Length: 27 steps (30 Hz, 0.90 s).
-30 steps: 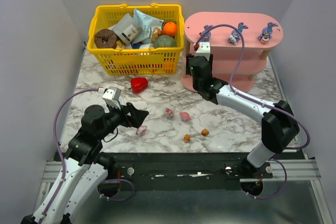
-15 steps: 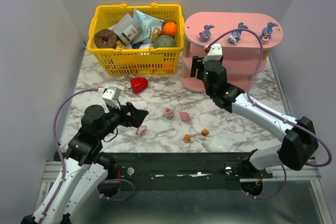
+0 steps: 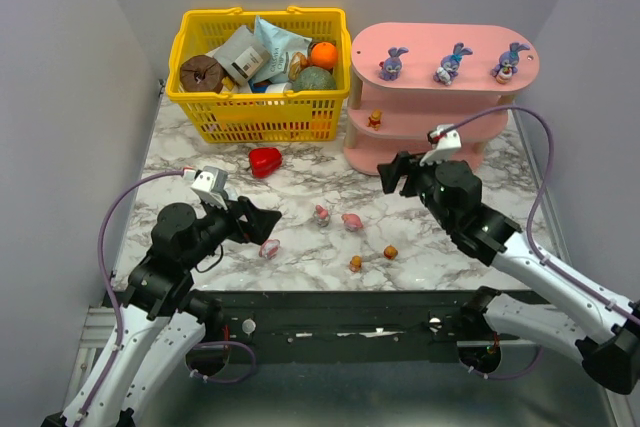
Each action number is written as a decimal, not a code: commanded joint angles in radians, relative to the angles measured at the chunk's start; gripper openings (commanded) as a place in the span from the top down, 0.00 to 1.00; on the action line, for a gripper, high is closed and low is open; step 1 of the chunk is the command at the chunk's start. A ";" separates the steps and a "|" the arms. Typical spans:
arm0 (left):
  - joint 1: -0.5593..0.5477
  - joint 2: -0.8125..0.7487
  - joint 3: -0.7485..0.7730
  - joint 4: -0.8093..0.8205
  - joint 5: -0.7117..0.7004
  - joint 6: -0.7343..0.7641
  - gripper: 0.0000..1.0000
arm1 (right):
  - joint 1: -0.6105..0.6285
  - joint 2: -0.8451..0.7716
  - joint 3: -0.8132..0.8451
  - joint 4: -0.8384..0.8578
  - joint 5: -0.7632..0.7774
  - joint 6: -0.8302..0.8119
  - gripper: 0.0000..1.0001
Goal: Place and organize the plastic toys onto the shelf
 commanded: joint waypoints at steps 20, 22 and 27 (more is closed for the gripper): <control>-0.004 -0.013 -0.009 0.001 0.006 0.008 0.01 | 0.463 -0.081 -0.377 -0.216 0.048 0.615 0.28; -0.004 -0.015 -0.011 0.000 0.003 0.008 0.01 | 0.569 0.010 -0.292 -0.311 0.234 0.706 0.26; -0.004 -0.016 -0.009 -0.002 0.000 0.006 0.01 | 0.694 0.399 -0.037 -0.644 0.453 1.106 0.21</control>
